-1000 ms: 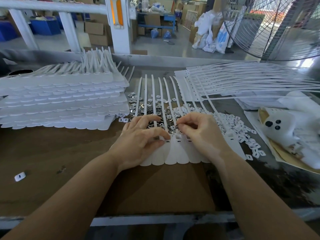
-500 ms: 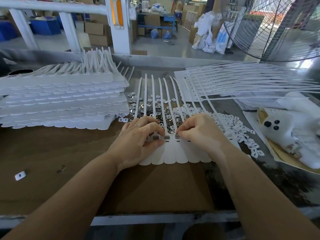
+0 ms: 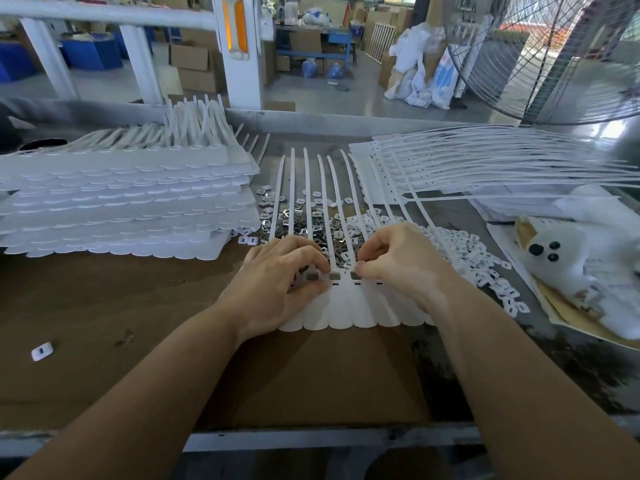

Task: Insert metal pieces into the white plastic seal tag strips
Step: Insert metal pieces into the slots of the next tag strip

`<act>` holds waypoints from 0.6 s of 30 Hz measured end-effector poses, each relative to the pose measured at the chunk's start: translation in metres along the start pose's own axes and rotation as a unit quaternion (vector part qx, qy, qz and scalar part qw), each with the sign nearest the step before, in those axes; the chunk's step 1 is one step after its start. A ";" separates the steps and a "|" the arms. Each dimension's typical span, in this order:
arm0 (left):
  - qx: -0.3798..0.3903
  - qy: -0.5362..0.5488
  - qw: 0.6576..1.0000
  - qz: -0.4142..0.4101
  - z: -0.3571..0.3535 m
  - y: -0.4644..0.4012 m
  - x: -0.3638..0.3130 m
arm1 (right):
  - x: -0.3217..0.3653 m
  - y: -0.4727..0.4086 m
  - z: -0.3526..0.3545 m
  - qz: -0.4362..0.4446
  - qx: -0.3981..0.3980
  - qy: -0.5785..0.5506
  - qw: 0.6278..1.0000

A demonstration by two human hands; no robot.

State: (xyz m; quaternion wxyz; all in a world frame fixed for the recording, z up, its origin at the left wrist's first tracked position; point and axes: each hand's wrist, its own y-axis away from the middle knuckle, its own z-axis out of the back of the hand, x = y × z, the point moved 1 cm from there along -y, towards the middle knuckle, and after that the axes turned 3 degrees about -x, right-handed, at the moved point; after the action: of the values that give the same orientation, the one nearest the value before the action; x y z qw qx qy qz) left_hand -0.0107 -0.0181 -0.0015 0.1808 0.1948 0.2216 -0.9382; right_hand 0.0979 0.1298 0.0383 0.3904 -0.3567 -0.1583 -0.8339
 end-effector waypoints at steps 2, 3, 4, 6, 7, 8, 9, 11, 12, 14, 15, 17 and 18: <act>-0.001 0.003 1.000 0.001 0.000 0.000 0.000 | 0.000 -0.002 0.001 0.002 -0.013 -0.032 0.999; -0.002 0.004 1.000 0.004 0.000 0.000 0.001 | 0.000 -0.004 0.001 0.007 -0.029 -0.042 0.999; -0.004 0.005 1.000 0.006 0.000 0.000 0.001 | -0.001 -0.006 0.001 0.015 -0.050 -0.040 0.998; -0.006 0.003 1.000 0.011 -0.001 0.000 0.001 | -0.002 -0.010 -0.001 0.035 -0.094 0.007 0.995; -0.005 0.001 1.000 0.015 -0.001 0.000 0.002 | -0.003 -0.012 -0.001 0.044 -0.110 0.039 0.992; -0.002 -0.001 1.000 0.020 -0.001 -0.001 0.002 | -0.004 -0.014 -0.002 0.050 -0.118 0.067 0.990; 0.000 -0.001 1.000 0.024 -0.001 -0.001 0.002 | -0.005 -0.016 -0.003 0.055 -0.116 0.085 0.988; 0.000 -0.001 1.000 0.029 -0.001 -0.001 0.003 | -0.006 -0.019 -0.004 0.064 -0.088 0.110 0.988; 0.001 -0.001 1.000 0.031 -0.001 -0.002 0.003 | -0.005 -0.019 -0.005 0.064 -0.070 0.120 0.988; 0.003 0.002 0.999 0.035 -0.001 -0.002 0.003 | -0.004 -0.020 -0.007 0.060 -0.047 0.139 0.987; 0.004 0.003 0.999 0.036 -0.001 -0.002 0.003 | -0.004 -0.021 -0.008 0.058 -0.046 0.144 0.987; 0.005 0.000 0.999 0.037 0.000 -0.003 0.003 | -0.004 -0.022 -0.008 0.056 -0.054 0.140 0.987; 0.007 -0.003 0.999 0.038 0.000 -0.003 0.002 | -0.004 -0.022 -0.008 0.060 -0.060 0.136 0.987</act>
State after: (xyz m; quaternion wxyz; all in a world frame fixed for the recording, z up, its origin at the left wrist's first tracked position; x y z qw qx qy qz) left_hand -0.0139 -0.0161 -0.0011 0.2157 0.2015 0.2073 -0.9327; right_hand 0.0795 0.1417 0.0298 0.4352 -0.2712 -0.0316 -0.8579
